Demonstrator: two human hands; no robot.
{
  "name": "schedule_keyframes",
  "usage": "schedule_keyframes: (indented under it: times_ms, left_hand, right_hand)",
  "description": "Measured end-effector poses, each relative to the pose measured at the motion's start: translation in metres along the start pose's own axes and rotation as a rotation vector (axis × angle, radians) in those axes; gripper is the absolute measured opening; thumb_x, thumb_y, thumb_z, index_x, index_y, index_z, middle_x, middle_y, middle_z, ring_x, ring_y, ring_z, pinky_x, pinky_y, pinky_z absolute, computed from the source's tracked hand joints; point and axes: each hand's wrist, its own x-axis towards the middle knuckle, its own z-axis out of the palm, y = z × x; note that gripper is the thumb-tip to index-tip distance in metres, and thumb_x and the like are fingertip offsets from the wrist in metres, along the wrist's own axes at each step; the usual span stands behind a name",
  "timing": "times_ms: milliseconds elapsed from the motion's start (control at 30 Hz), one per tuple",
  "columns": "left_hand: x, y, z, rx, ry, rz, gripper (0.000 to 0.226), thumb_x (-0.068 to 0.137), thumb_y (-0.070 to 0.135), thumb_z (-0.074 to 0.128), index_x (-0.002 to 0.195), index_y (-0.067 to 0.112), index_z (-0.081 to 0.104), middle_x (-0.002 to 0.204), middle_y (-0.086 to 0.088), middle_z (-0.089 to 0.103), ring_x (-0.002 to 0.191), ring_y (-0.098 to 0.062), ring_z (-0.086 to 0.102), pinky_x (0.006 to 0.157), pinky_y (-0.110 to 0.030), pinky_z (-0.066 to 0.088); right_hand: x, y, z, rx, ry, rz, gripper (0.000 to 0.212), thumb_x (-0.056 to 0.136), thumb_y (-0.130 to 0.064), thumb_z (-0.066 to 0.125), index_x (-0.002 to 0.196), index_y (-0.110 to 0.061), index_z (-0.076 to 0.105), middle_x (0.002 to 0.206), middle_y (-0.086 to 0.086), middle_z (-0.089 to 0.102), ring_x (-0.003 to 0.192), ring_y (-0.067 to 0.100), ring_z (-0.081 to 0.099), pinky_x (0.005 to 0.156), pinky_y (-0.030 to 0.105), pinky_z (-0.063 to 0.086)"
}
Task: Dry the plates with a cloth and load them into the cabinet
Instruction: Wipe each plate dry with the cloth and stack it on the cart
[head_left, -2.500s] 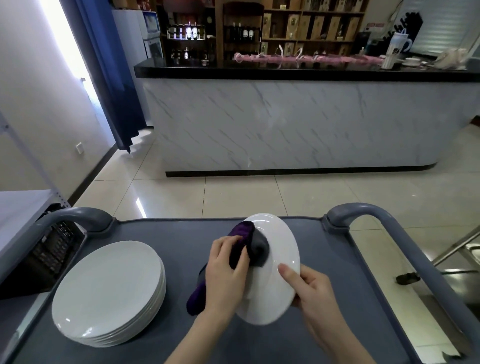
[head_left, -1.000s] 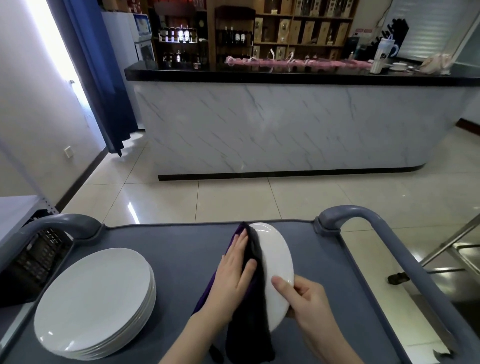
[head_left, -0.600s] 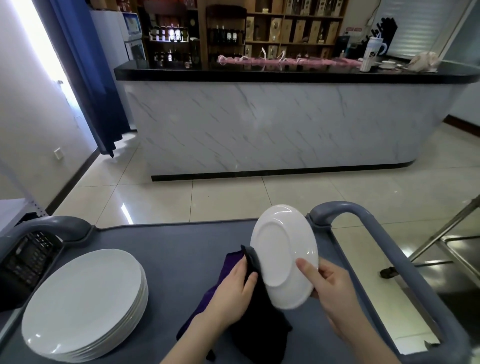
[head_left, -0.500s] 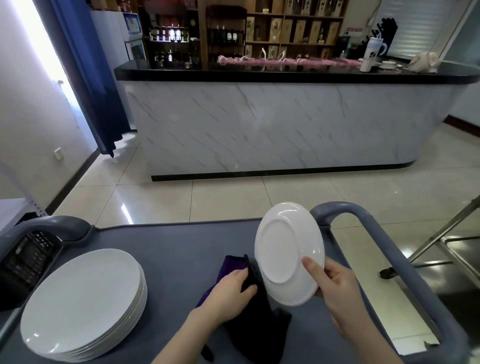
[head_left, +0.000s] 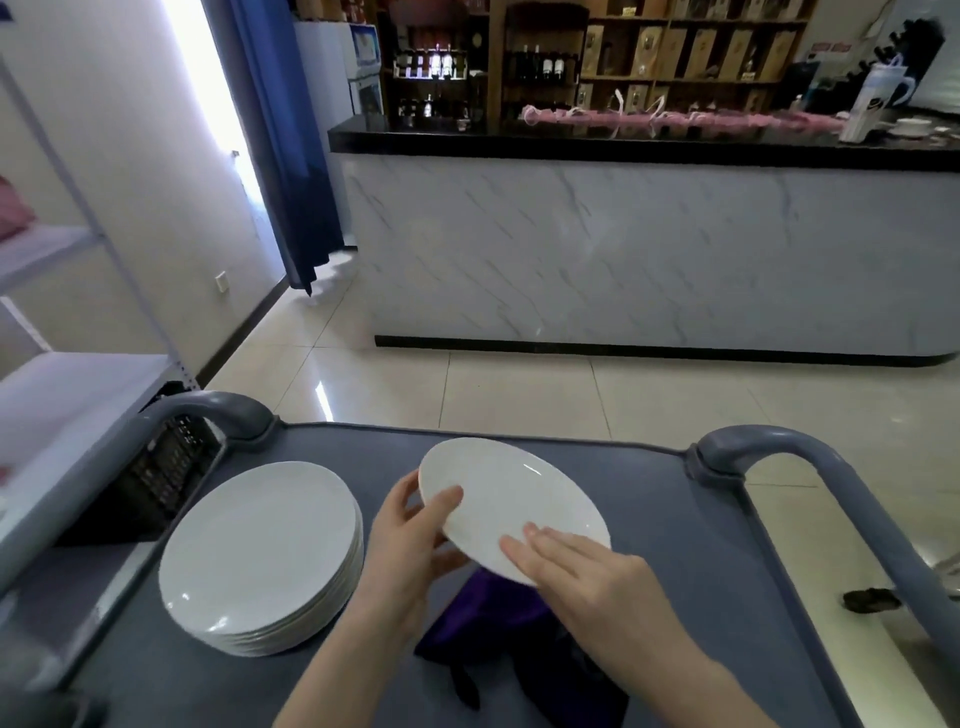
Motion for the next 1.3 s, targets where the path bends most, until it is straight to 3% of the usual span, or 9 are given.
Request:
schedule_keyframes:
  times_ms: [133, 233, 400, 533, 667, 833, 933, 1100, 1300]
  left_hand:
    - [0.0, 0.0, -0.044, -0.032, 0.138, 0.057, 0.024, 0.096, 0.007, 0.054, 0.116, 0.015, 0.065, 0.105, -0.012, 0.071, 0.078, -0.021, 0.07, 0.054, -0.031, 0.054]
    - [0.003, 0.003, -0.084, -0.071, 0.226, 0.086, 0.027, 0.096, 0.007, 0.052, 0.115, 0.019, 0.067, 0.099, -0.009, 0.074, 0.069, -0.015, 0.07, 0.051, -0.029, 0.053]
    - [0.006, 0.012, -0.148, -0.089, 0.284, 0.089, 0.033, 0.097, 0.009, 0.052, 0.122, 0.028, 0.064, 0.108, -0.001, 0.074, 0.092, -0.023, 0.072, 0.059, -0.035, 0.057]
    - [0.008, 0.015, -0.183, -0.046, 0.343, 0.144, 0.034, 0.096, 0.01, 0.055, 0.119, 0.033, 0.065, 0.111, -0.002, 0.074, 0.094, -0.022, 0.072, 0.064, -0.033, 0.058]
    - [0.018, 0.016, -0.209, 0.241, 0.451, 0.198, 0.042, 0.089, 0.02, 0.057, 0.123, 0.042, 0.052, 0.121, -0.001, 0.064, 0.108, -0.024, 0.062, 0.089, -0.044, 0.054]
    - [0.033, 0.019, -0.232, 0.579, 0.511, 0.225, 0.052, 0.09, 0.018, 0.058, 0.135, 0.038, 0.043, 0.123, 0.008, 0.057, 0.112, -0.021, 0.054, 0.093, -0.04, 0.045]
    - [0.041, 0.017, -0.244, 0.719, 0.546, 0.244, 0.053, 0.092, 0.013, 0.057, 0.141, 0.025, 0.043, 0.133, -0.002, 0.052, 0.122, -0.025, 0.047, 0.106, -0.049, 0.039]
    - [0.047, 0.008, -0.257, 0.656, 0.474, 0.202, 0.052, 0.095, 0.014, 0.053, 0.143, 0.026, 0.036, 0.151, -0.008, 0.038, 0.139, -0.03, 0.035, 0.112, -0.054, 0.033]
    - [0.051, 0.002, -0.262, 0.588, 0.416, 0.228, 0.056, 0.099, 0.014, 0.048, 0.149, 0.029, 0.027, 0.16, 0.006, 0.026, 0.149, -0.021, 0.02, 0.117, -0.051, 0.027]
  right_hand:
    - [0.033, -0.018, 0.016, 0.219, -0.164, 0.004, 0.044, 0.078, -0.032, 0.078, 0.121, -0.029, 0.071, 0.126, -0.004, 0.069, 0.116, 0.015, 0.066, 0.092, 0.032, 0.056]
    - [0.054, -0.023, 0.03, 0.616, -0.445, 0.282, 0.063, 0.085, -0.058, 0.065, 0.141, -0.05, 0.039, 0.156, -0.027, 0.022, 0.147, -0.005, 0.012, 0.121, 0.026, 0.013]
    - [0.097, -0.043, 0.072, 0.856, -0.276, 0.775, 0.062, 0.092, -0.031, 0.068, 0.147, -0.035, 0.041, 0.141, -0.015, 0.044, 0.122, 0.001, 0.046, 0.102, 0.024, 0.038]
    - [0.124, -0.067, 0.104, 0.961, -0.312, 0.902, 0.045, 0.088, -0.009, 0.066, 0.119, -0.041, 0.059, 0.117, -0.009, 0.066, 0.101, 0.005, 0.062, 0.089, 0.029, 0.052]
    - [0.138, -0.088, 0.129, 0.977, -0.34, 0.957, 0.05, 0.084, 0.001, 0.062, 0.124, -0.028, 0.065, 0.104, -0.017, 0.068, 0.096, 0.006, 0.065, 0.085, 0.032, 0.055]
    - [0.149, -0.11, 0.152, 0.904, -0.334, 0.967, 0.054, 0.078, 0.001, 0.063, 0.103, -0.047, 0.063, 0.099, -0.011, 0.066, 0.091, 0.016, 0.066, 0.086, 0.039, 0.055]
    - [0.153, -0.117, 0.163, 0.871, -0.321, 0.981, 0.052, 0.079, -0.002, 0.064, 0.12, -0.034, 0.066, 0.102, -0.009, 0.062, 0.091, 0.012, 0.064, 0.086, 0.034, 0.052]
    - [0.157, -0.127, 0.173, 0.826, -0.273, 1.002, 0.052, 0.082, -0.002, 0.062, 0.126, -0.03, 0.063, 0.102, -0.009, 0.06, 0.095, 0.011, 0.061, 0.084, 0.026, 0.047]
    - [0.157, -0.131, 0.176, 0.684, -0.28, 0.97, 0.056, 0.083, 0.0, 0.062, 0.132, -0.027, 0.062, 0.101, -0.004, 0.064, 0.098, 0.024, 0.059, 0.094, 0.039, 0.049]
